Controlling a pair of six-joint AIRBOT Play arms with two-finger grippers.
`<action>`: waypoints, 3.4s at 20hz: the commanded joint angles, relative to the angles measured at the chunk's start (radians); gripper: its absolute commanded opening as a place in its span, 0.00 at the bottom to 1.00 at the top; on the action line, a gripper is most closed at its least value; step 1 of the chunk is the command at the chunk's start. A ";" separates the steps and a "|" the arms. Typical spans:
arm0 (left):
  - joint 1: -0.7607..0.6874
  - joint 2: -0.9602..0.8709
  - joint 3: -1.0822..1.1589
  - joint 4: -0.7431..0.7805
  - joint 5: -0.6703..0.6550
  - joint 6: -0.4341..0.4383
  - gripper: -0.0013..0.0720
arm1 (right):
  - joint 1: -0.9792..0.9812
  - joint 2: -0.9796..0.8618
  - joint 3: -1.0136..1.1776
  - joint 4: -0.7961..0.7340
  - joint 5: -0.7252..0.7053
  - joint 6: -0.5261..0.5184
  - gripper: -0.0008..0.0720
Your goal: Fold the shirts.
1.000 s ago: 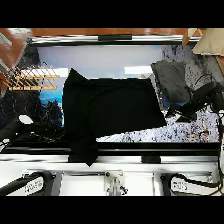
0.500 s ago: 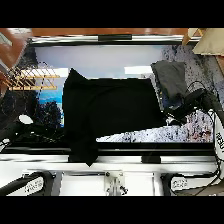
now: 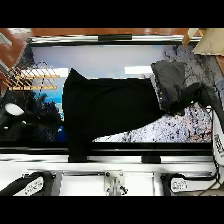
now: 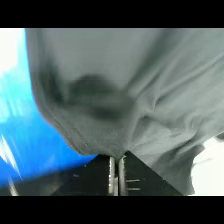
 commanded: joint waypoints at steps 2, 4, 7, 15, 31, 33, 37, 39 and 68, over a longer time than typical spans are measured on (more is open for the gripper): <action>0.008 0.196 0.481 0.021 0.103 0.079 0.06 | 0.008 0.266 0.275 0.094 0.011 -0.105 0.11; 0.029 0.274 0.783 0.021 0.227 0.078 0.06 | 0.008 0.425 0.463 0.072 0.138 -0.105 0.11; 0.045 0.351 1.088 0.020 0.299 0.032 0.06 | 0.008 0.624 0.602 0.002 0.333 -0.116 0.11; 0.045 0.481 1.164 0.342 0.038 -0.092 0.06 | 0.008 0.833 0.628 -0.072 0.227 -0.101 0.11; 0.028 -0.182 0.576 0.197 0.039 -0.018 0.06 | 0.164 -0.014 0.378 -0.127 0.164 -0.075 0.11; 0.029 -0.317 0.577 0.111 0.157 -0.076 0.06 | 0.217 -0.134 0.378 -0.191 0.407 0.016 0.11; 0.028 -0.499 0.577 -0.094 0.408 -0.020 0.06 | 0.245 -0.267 0.378 -0.209 0.798 0.149 0.11; 0.028 -0.546 0.577 -0.197 0.576 0.043 0.06 | 0.245 -0.300 0.378 -0.209 0.928 0.154 0.11; 0.060 -0.624 0.604 0.246 -0.373 0.042 0.06 | 0.206 -0.287 0.377 -0.195 -0.086 0.066 0.11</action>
